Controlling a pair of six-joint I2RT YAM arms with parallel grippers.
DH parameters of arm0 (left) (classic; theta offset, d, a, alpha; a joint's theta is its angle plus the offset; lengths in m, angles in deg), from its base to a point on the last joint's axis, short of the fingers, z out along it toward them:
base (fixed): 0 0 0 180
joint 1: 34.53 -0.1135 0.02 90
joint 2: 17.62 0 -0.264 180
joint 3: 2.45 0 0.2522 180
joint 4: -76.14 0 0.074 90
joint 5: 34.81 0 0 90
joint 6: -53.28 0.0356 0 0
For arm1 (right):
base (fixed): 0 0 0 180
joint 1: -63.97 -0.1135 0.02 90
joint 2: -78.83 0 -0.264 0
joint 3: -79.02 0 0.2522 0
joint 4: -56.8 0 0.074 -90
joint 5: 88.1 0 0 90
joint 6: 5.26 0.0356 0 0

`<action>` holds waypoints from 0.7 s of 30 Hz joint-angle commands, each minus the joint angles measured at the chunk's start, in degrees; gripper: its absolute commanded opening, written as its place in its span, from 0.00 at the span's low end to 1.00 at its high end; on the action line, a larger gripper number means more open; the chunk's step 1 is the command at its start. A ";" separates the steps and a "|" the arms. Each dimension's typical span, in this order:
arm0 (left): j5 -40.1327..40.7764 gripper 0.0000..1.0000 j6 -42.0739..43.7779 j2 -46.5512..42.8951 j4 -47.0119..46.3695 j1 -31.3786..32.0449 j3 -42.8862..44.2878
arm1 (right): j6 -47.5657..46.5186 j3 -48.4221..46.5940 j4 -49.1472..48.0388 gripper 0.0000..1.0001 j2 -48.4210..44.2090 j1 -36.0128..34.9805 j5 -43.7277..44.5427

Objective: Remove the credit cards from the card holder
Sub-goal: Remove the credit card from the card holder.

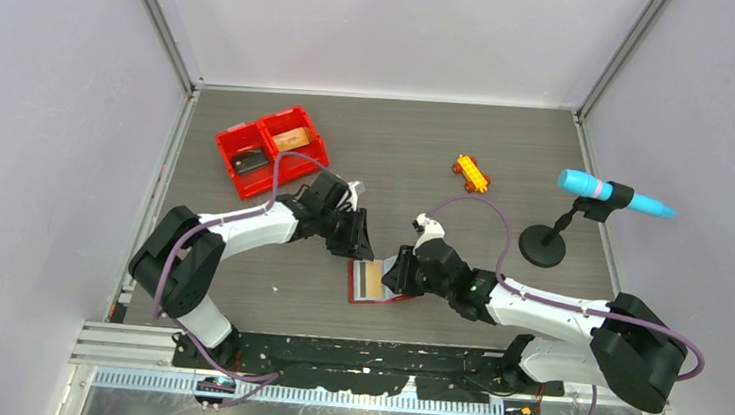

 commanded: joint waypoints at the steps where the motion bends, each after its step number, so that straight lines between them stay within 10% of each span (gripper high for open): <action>1: 2.59 0.37 1.83 -4.68 2.66 0.19 -2.71 | -0.98 0.14 -0.67 0.32 0.24 1.01 1.63; 21: -3.70 0.35 -1.91 -3.40 -7.25 0.27 -9.30 | -0.31 2.20 -11.49 0.29 7.11 6.25 -10.40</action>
